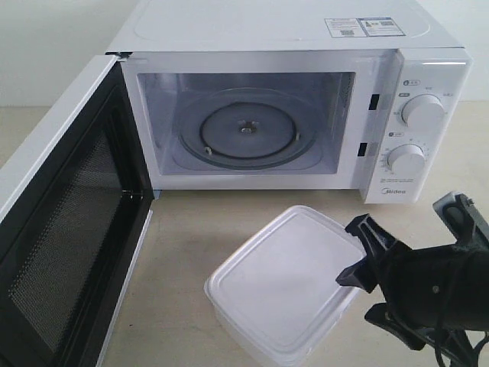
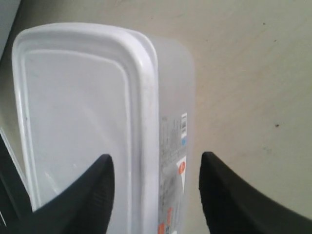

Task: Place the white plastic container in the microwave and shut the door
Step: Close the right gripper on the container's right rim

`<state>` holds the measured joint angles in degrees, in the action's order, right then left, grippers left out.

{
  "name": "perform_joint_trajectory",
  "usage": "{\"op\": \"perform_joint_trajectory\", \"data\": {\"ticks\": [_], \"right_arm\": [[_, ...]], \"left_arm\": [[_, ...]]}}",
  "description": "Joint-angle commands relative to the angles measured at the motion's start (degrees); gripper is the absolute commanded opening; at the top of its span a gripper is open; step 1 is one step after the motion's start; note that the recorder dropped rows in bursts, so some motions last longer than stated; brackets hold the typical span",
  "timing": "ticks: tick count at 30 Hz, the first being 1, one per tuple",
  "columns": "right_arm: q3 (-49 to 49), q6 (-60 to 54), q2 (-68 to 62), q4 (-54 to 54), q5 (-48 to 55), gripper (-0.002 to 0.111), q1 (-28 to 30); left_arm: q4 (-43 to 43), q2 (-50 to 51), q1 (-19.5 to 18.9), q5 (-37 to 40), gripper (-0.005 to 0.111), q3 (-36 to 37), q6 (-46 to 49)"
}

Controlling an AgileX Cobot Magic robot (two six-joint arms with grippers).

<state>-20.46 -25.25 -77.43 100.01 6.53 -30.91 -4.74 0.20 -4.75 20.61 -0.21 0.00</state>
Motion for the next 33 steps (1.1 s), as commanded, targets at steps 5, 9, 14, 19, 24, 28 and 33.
{"op": "perform_joint_trajectory", "data": {"ticks": [5, 9, 14, 19, 24, 28, 33], "right_arm": [[-0.3, 1.4, -1.7, -0.1, -0.9, 0.048, -1.8], [-1.6, 0.3, -5.0, -0.1, 1.5, 0.045, -1.8], [-4.4, -2.2, -8.1, -0.1, 2.6, 0.043, -1.8], [-4.9, -2.1, -9.4, -0.1, 1.1, 0.037, -1.8], [-4.9, -1.8, -9.6, -0.1, -1.9, 0.0, -1.8], [-4.9, -2.3, -9.6, -0.1, -2.7, 0.0, -1.8], [-4.9, -6.8, -7.2, -0.1, -3.7, 0.0, -1.8]], "left_arm": [[-0.4, -0.2, 0.1, -0.2, 0.004, 0.2, 0.0], [-0.4, -0.2, 0.1, -0.2, 0.004, 0.2, 0.0], [-0.4, -0.2, 0.1, -0.2, 0.004, 0.2, 0.0], [-0.4, -0.2, 0.1, -0.2, 0.004, 0.2, 0.0], [-0.4, -0.2, 0.1, -0.2, 0.004, 0.2, 0.0], [-0.4, -0.2, 0.1, -0.2, 0.004, 0.2, 0.0], [-0.4, -0.2, 0.1, -0.2, 0.004, 0.2, 0.0]]}}
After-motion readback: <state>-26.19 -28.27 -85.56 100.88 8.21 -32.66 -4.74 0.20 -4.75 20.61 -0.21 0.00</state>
